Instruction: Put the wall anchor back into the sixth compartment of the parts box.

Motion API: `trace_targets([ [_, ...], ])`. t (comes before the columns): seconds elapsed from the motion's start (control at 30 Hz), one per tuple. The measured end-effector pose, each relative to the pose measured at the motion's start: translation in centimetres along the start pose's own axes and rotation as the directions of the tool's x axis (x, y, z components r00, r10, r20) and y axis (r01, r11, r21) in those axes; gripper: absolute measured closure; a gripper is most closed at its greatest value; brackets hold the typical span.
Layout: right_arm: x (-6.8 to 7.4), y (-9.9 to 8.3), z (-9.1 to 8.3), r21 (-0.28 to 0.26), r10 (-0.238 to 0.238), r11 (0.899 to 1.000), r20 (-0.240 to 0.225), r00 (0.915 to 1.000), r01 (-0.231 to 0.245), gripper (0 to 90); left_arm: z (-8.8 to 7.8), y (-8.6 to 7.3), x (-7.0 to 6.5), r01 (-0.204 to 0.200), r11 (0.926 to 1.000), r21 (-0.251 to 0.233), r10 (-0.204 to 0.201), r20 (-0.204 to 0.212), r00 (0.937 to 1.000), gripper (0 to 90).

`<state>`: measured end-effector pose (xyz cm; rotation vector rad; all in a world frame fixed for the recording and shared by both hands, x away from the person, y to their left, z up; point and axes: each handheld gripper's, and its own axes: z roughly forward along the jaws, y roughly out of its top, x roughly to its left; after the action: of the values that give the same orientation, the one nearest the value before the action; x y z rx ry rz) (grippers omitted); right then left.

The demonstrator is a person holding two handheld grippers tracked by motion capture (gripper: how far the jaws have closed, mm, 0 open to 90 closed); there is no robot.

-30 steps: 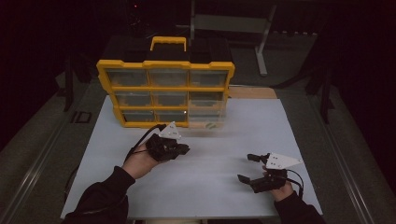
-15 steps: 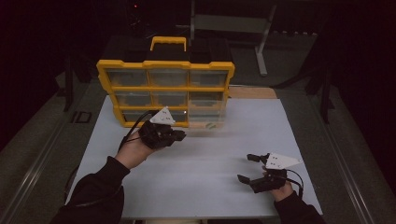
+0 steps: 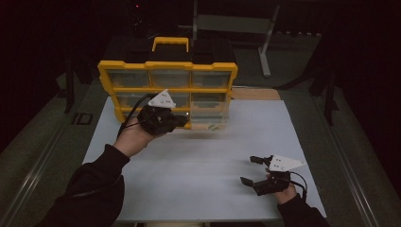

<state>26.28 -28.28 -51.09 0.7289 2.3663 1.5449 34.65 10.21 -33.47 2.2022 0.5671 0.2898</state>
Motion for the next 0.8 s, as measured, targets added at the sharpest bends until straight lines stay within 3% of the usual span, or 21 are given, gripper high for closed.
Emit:
trace_targets([
  [0.4,0.1,0.0,0.1,0.004,0.003,1.0,-0.006,1.0,-0.003,12.1,-0.8,3.1,0.5,-0.011,0.999,-0.043,0.01,-0.027,0.9996,83.3],
  [0.8,0.0,0.0,0.1,0.003,0.002,1.0,-0.003,1.0,-0.002,12.1,-0.2,5.1,0.7,0.025,0.9968,-0.076,-0.028,-0.044,0.9986,83.3],
])
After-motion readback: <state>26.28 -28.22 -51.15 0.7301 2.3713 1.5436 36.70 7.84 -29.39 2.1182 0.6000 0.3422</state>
